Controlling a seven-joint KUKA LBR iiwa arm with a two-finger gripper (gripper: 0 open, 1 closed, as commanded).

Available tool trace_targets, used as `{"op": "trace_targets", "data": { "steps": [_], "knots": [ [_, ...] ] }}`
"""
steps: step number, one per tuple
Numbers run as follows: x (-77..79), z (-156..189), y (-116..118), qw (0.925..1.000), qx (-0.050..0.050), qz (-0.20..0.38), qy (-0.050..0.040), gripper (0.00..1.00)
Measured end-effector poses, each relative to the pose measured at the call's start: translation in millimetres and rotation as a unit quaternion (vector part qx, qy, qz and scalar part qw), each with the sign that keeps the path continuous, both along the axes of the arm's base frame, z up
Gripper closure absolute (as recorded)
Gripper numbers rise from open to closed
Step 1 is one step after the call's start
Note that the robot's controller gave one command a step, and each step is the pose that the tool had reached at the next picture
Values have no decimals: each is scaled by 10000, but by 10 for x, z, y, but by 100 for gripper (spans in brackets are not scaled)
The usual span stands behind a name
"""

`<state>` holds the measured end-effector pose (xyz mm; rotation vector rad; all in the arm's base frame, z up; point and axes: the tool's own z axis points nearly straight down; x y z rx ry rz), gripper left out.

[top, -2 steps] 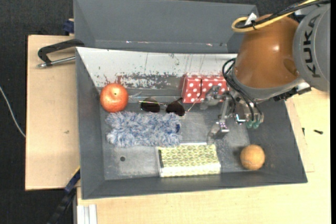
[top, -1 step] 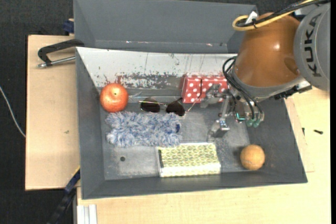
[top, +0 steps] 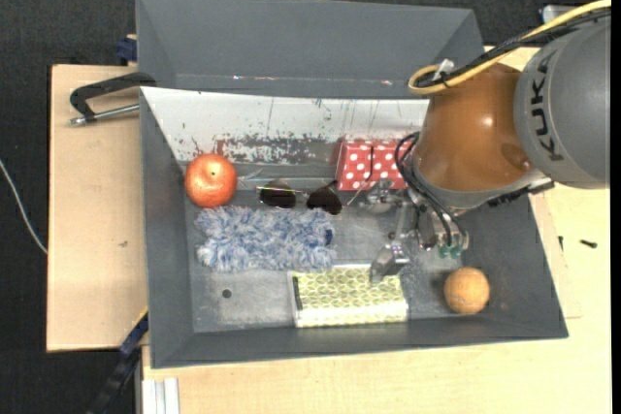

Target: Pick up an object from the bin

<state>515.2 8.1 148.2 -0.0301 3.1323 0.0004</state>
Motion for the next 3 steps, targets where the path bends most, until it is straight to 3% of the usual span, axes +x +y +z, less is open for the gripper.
{"op": "trace_targets", "data": {
  "steps": [1,2,3],
  "knots": [
    [134,-609,133,9999,0,115,28,0],
    [-170,-636,356,9999,6,-118,47,100],
    [-170,-635,356,9999,6,-118,47,100]
  ]
}}
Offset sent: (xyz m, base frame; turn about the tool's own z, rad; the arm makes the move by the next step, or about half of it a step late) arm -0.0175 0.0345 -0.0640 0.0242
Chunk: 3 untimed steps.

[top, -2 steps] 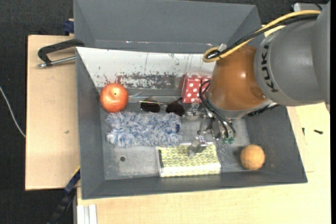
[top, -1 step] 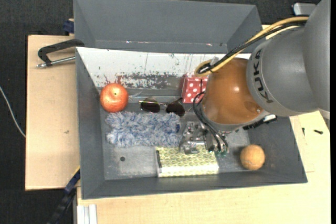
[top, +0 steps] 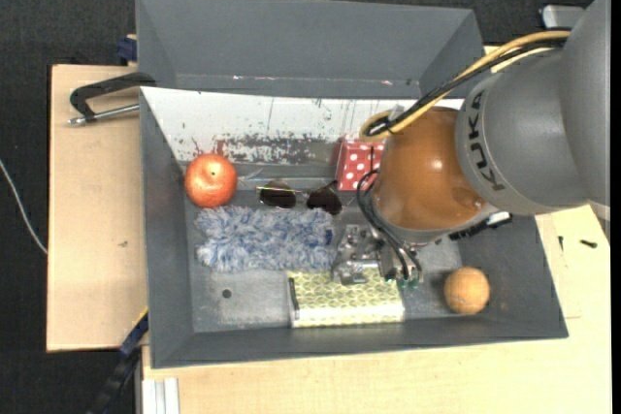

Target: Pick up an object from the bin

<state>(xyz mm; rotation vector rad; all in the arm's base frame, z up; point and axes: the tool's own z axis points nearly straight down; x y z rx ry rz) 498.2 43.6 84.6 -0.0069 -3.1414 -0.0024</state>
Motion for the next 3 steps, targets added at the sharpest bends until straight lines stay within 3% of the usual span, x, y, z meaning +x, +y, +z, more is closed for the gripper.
{"op": "trace_targets", "data": {
  "steps": [1,2,3],
  "knots": [
    [-28,633,12,9999,-5,142,-3,100],
    [3,446,88,10000,1,-36,-4,0],
    [14,272,112,9999,0,-106,-5,0]
  ]
}}
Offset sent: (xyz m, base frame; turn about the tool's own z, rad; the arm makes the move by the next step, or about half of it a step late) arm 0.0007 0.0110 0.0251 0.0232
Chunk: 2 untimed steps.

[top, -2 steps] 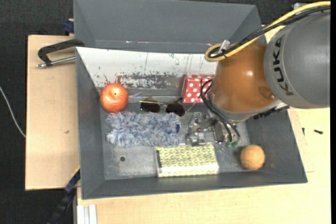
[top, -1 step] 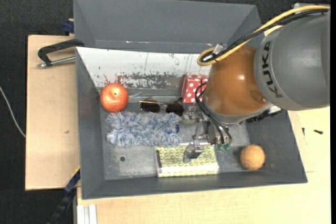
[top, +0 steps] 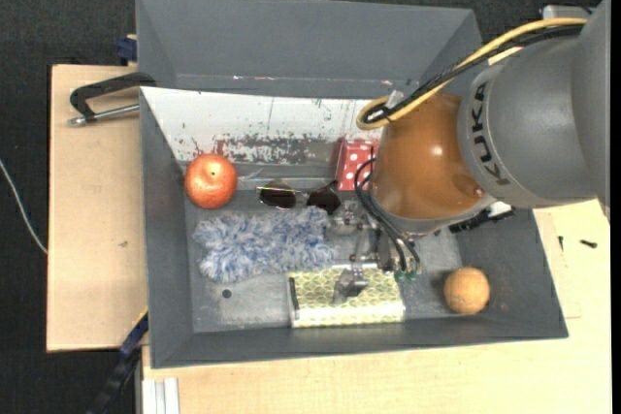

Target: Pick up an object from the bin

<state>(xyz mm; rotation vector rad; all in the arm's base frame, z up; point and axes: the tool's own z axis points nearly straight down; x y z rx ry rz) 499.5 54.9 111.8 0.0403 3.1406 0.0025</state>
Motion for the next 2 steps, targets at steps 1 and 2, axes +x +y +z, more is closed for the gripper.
{"op": "trace_targets", "data": {
  "steps": [1,2],
  "knots": [
    [129,-348,46,9970,4,763,-94,100],
    [130,-348,46,9970,5,762,-95,100]
  ]
}}
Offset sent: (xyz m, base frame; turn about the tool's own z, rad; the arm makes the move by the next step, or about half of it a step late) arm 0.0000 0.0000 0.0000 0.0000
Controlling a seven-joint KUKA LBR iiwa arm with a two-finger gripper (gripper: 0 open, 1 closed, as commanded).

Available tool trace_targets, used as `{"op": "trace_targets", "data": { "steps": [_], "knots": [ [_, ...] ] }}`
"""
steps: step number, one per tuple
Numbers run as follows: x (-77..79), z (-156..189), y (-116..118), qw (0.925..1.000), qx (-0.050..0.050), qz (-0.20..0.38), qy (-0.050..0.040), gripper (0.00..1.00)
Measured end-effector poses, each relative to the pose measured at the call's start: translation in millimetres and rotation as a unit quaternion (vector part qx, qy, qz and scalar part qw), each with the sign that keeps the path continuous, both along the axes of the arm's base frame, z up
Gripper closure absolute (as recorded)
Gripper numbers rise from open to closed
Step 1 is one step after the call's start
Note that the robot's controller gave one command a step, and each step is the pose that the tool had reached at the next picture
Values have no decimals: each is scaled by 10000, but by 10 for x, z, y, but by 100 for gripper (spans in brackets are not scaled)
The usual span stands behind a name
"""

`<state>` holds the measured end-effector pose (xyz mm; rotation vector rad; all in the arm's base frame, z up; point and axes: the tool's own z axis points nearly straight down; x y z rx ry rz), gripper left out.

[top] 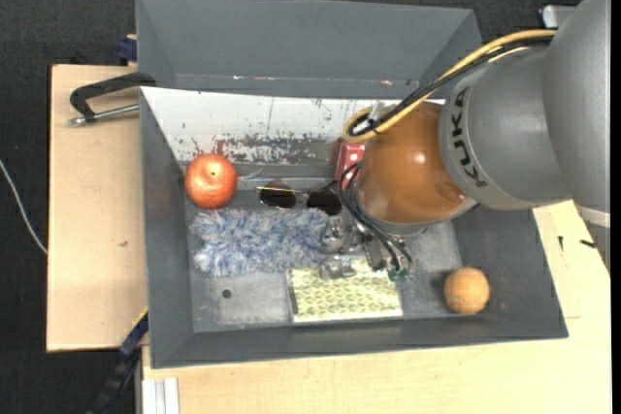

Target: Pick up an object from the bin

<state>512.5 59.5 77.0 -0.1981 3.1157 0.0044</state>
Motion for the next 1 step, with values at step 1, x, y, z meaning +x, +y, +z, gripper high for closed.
{"op": "trace_targets", "data": {
  "steps": [1],
  "knots": [
    [-87,1466,-126,9321,-63,3621,25,100]
  ]
}}
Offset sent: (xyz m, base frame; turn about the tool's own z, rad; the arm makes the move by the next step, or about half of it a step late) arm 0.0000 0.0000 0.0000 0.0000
